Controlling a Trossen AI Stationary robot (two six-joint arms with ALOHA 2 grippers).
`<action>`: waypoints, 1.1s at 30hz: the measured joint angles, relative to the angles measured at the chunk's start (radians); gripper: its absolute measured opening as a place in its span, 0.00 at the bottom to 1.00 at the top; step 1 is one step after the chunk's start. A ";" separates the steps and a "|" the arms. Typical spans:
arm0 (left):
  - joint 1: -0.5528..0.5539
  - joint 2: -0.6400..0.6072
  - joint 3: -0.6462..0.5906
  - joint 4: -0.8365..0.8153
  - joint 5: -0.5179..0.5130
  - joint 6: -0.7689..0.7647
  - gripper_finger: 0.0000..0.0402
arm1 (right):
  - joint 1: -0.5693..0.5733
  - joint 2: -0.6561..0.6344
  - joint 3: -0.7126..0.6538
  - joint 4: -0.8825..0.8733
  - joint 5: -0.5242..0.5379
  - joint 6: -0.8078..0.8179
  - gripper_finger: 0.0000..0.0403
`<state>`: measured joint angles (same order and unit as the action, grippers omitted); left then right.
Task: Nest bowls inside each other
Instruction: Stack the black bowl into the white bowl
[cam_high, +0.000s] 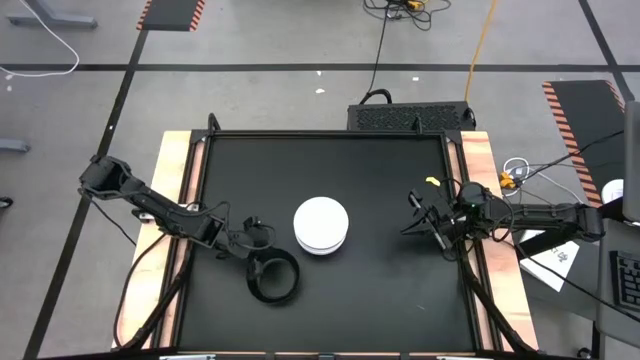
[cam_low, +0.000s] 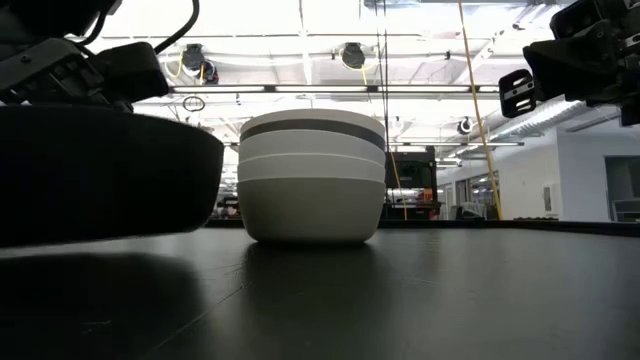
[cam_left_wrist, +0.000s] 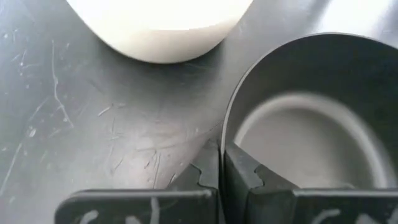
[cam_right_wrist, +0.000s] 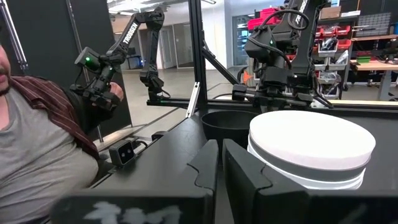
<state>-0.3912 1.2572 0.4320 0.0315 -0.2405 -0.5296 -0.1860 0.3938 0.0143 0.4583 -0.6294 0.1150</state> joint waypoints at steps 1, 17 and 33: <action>0.000 0.000 0.000 0.006 0.000 0.005 0.01 | 0.000 0.000 0.000 0.000 0.000 0.000 0.04; -0.008 -0.176 -0.001 -0.085 -0.048 0.039 0.00 | 0.000 0.000 0.000 0.002 0.000 0.004 0.04; -0.099 -0.421 -0.001 -0.140 -0.259 0.206 0.00 | 0.000 0.000 0.000 0.001 0.001 0.004 0.04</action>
<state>-0.4899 0.8360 0.4313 -0.1084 -0.4995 -0.3235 -0.1860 0.3939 0.0142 0.4590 -0.6289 0.1188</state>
